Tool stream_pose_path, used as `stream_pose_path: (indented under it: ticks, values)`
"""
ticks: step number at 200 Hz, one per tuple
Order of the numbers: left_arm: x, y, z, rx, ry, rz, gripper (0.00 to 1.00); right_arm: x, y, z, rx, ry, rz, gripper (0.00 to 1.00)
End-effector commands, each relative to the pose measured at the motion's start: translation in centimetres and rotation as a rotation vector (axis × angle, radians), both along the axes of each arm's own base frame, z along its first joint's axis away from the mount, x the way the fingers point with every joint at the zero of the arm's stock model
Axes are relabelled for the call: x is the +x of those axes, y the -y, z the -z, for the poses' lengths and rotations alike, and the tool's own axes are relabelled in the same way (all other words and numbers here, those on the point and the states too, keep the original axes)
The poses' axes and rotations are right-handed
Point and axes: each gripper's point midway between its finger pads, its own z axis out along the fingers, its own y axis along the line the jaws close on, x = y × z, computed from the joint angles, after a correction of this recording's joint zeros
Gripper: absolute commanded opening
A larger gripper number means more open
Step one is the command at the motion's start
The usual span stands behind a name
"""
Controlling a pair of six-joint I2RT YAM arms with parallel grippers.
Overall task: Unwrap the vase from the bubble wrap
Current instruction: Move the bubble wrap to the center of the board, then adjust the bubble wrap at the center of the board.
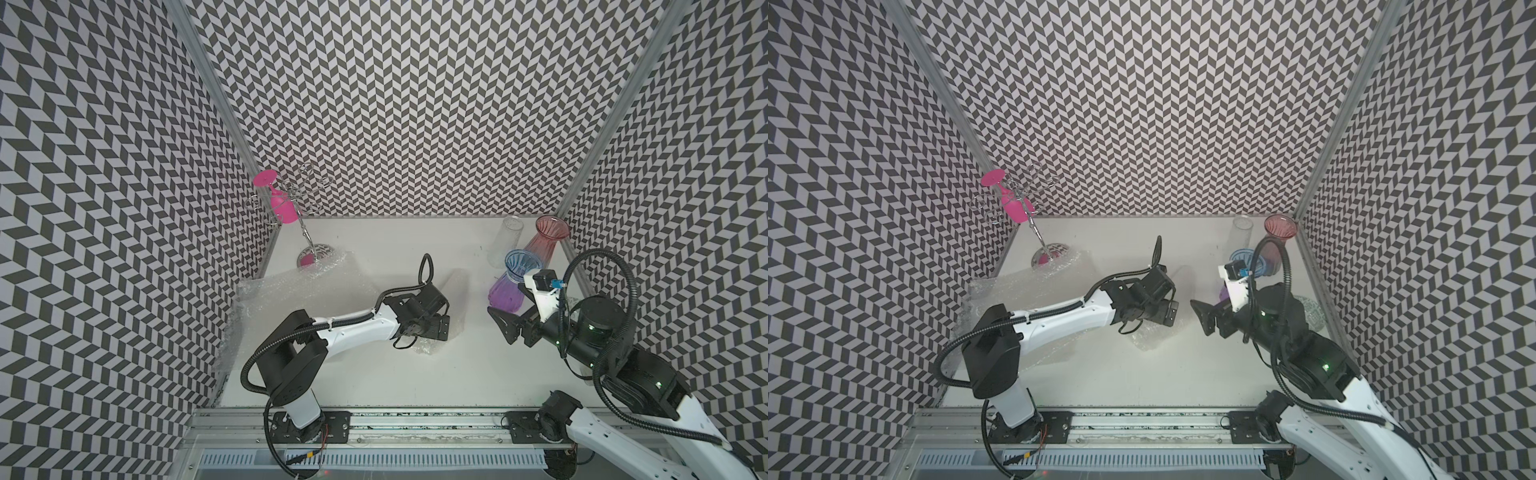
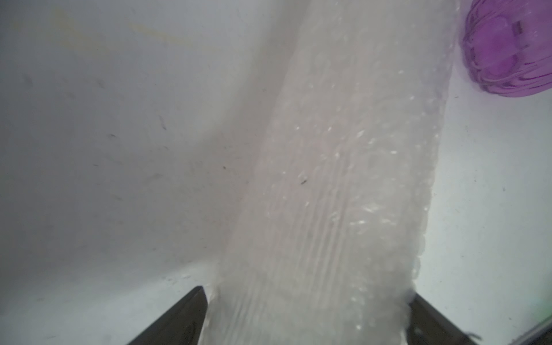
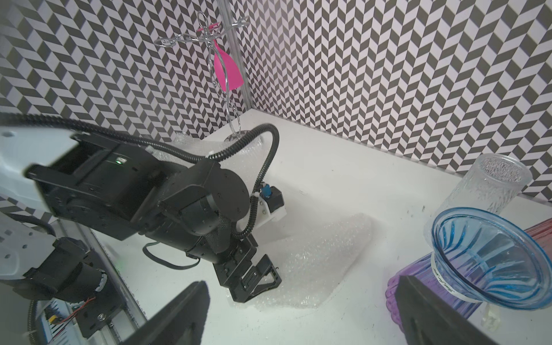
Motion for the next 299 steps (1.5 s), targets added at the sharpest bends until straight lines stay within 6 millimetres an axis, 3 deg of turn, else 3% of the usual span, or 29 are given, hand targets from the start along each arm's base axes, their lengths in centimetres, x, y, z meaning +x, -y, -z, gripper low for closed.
stream_pose_path:
  ticks: [1,33,54,118,160,204,226,251,283,299]
  values:
    - [1.8,-1.6,-1.2,0.169,0.084,0.026,1.00,0.7,-0.3,-1.6,0.058,-0.002,0.028,0.99]
    - [3.2,-0.5,-2.6,0.220,0.156,0.099,0.99,1.6,-2.1,-0.6,0.140,-0.093,0.021,0.99]
    - [4.1,-0.1,-2.0,0.239,0.181,0.138,1.00,2.2,-2.6,1.3,0.173,-0.176,0.052,0.99]
    - [6.3,-0.6,1.5,0.290,0.228,0.237,1.00,2.5,-0.3,7.7,0.223,-0.365,0.268,0.99]
    - [8.1,-2.5,0.2,0.060,0.221,0.179,0.91,2.5,0.7,10.2,0.184,-0.471,0.371,0.99]
    - [9.5,-5.5,0.4,-0.087,0.117,0.093,0.90,3.9,-2.1,12.6,0.126,-0.491,0.285,0.99]
    - [10.0,-7.1,0.3,-0.038,0.103,0.047,0.99,4.8,-3.9,11.8,0.124,-0.424,0.187,0.99]
    - [10.7,-8.4,0.0,0.039,0.114,0.008,1.00,5.6,-4.9,12.1,0.074,-0.369,0.132,0.99]
    - [10.8,-9.3,-1.5,0.093,0.149,-0.025,1.00,5.9,-6.3,12.7,0.082,-0.337,0.057,0.99]
    - [10.2,-9.0,-3.8,0.112,0.227,-0.024,1.00,5.8,-6.8,13.1,0.070,-0.336,0.024,0.99]
